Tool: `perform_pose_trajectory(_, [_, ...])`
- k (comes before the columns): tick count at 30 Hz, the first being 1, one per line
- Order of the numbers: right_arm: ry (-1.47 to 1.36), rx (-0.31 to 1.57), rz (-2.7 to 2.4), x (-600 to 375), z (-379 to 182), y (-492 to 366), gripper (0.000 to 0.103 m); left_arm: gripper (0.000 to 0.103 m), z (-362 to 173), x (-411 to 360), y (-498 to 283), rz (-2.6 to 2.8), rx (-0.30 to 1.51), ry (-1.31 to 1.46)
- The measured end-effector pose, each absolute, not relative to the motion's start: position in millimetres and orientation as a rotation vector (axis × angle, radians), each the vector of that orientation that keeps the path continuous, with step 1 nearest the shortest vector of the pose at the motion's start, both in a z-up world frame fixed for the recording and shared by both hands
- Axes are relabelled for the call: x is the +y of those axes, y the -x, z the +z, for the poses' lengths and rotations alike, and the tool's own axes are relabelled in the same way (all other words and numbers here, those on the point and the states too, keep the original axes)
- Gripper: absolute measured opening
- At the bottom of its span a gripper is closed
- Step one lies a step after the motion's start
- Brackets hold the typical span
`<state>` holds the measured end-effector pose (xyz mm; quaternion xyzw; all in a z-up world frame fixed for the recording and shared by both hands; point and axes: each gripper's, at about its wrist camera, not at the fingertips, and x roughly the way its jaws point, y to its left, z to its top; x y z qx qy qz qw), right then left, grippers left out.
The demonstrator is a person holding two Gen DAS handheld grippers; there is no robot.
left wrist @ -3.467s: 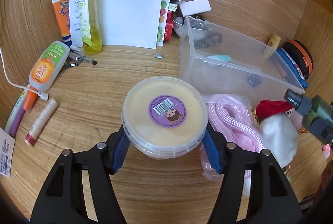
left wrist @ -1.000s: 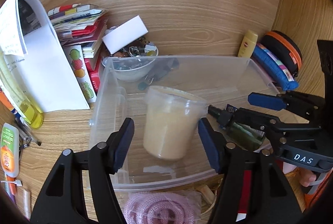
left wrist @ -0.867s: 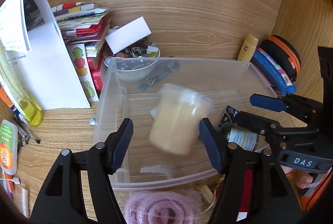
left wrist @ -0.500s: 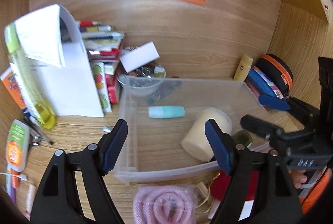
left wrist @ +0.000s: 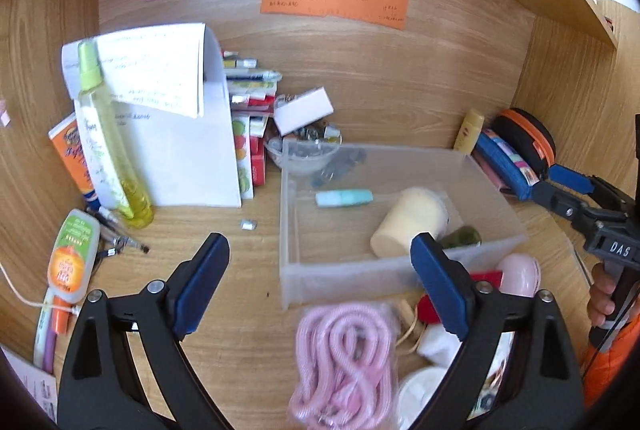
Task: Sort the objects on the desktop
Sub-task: 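Lower the green bottle into the clear bin and open the right tool, then grasp the bagged pink rope with the left tool while the right tool grasps the pink round container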
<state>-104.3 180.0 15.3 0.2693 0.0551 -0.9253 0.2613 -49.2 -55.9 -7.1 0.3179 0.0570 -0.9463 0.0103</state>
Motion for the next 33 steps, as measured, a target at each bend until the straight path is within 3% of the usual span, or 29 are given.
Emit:
perform_pose_trajectory(15, [-0.910, 0.182, -2.515, 198, -28, 82, 0.086, 0.093, -58, -56, 28, -2.877, 0.160, -1.285])
perform_pose_trajectory(20, [-1.025, 0.176, -2.479, 198, -54, 88, 0.086, 0.093, -74, -53, 31, -2.898, 0.234, -1.397])
perform_pose_trajectory(28, [-1.111, 0.230, -2.415, 191, -75, 95, 0.085, 0.093, -97, -40, 51, -2.824, 0.168, -1.518])
perform_pose_trajectory(32, [-1.109, 0.216, -2.390, 192, -77, 95, 0.081, 0.095, -100, -42, 57, -2.804, 0.139, -1.540])
perform_pose_trajectory(33, [-1.116, 0.207, -2.382, 192, -77, 96, 0.076, 0.095, -101, -41, 58, -2.798, 0.120, -1.538])
